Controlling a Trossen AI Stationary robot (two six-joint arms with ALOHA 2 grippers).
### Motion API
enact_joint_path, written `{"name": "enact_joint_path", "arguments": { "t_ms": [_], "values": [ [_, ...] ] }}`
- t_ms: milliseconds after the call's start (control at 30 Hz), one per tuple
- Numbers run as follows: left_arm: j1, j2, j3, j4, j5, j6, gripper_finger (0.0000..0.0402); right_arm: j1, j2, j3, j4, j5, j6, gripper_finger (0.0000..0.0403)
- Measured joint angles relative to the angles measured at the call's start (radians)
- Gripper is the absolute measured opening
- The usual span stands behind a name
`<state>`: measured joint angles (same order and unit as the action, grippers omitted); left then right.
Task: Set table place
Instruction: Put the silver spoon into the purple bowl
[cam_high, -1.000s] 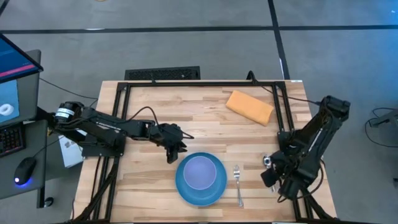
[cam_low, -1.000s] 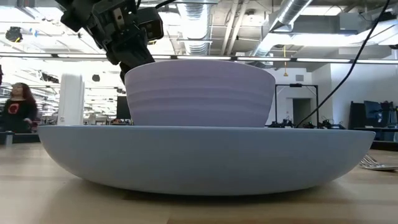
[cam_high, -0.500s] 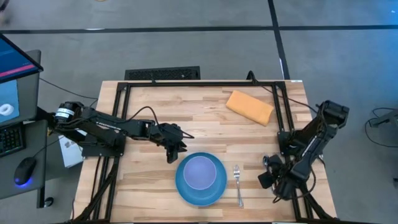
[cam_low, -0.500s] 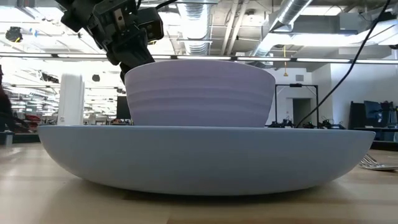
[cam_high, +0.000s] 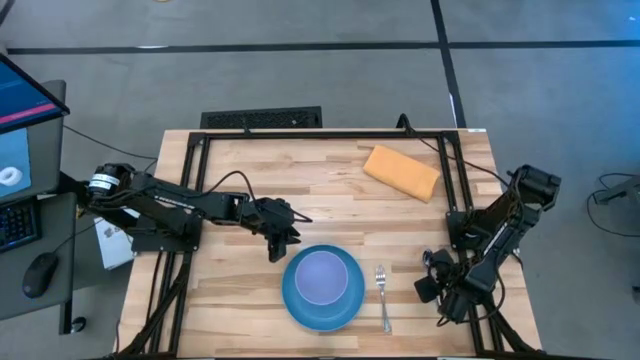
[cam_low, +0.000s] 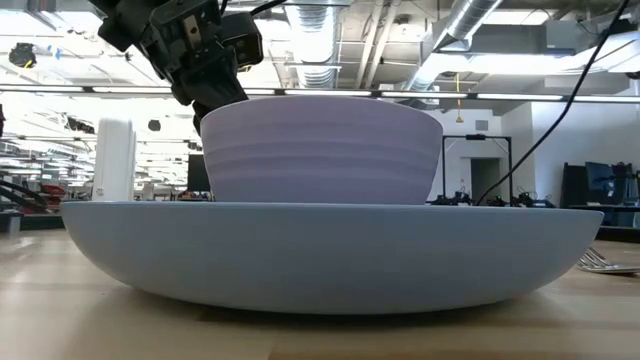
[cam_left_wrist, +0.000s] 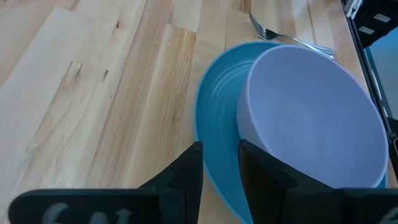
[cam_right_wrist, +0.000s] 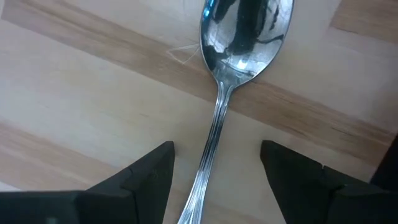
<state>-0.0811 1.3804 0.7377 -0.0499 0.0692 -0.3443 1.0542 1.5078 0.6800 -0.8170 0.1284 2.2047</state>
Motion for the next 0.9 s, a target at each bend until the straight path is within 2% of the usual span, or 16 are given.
{"name": "enact_joint_path", "arguments": {
  "t_ms": [167,500,900],
  "values": [
    [0.000,0.000,0.000,-0.005,-0.002,0.000,0.0091,-0.023,-0.001,-0.002,0.012,-0.028,-0.016,0.0243],
    [0.000,0.000,0.000,-0.015,-0.002,0.000,0.0091,-0.040,0.000,-0.002,0.013,-0.033,-0.049,0.0138],
    [0.000,0.000,0.000,-0.015,-0.004,0.001,0.0091,-0.042,0.001,-0.001,-0.001,-0.025,-0.096,0.0033]
  ]
}}
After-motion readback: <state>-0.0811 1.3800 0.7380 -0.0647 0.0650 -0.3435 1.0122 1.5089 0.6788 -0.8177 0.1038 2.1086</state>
